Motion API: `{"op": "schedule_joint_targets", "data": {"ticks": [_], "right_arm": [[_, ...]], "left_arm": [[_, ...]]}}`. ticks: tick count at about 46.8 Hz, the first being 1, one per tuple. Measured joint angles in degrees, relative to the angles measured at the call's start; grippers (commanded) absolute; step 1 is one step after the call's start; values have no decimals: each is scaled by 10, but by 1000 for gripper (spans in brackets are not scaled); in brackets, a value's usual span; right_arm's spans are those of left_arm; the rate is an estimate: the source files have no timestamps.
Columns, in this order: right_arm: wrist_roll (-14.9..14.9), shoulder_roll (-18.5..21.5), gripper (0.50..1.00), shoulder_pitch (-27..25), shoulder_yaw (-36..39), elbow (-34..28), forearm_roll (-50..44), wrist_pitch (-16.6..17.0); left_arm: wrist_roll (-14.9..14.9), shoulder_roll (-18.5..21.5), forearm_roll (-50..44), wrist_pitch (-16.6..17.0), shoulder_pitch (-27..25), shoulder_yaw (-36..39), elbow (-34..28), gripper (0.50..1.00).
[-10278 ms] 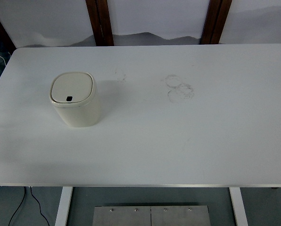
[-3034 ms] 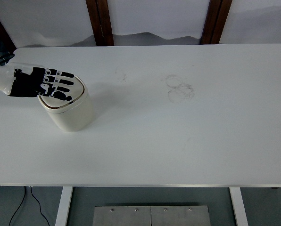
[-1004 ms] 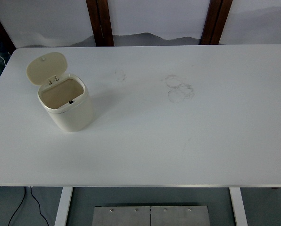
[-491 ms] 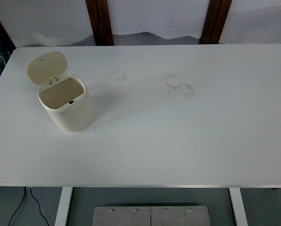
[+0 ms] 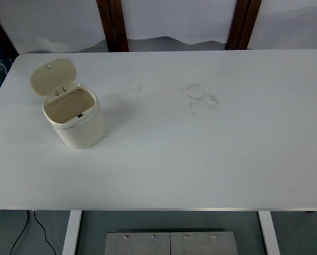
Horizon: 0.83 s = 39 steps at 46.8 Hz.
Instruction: Open trash bin
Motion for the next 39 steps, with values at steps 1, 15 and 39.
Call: {"op": "schedule_joint_targets", "data": {"ticks": [1,15,39], "right_arm": [[0,0,995,0,0,0,0,0],[0,0,995,0,0,0,0,0],[0,0,995,0,-1,0,0,0]], "left_arm": [[0,-7,0,0,6,-4,4,1000],[0,-41,1,-1,75,-66,48,1000],[0,-62,2,-14,102,-73,74,1000]]}}
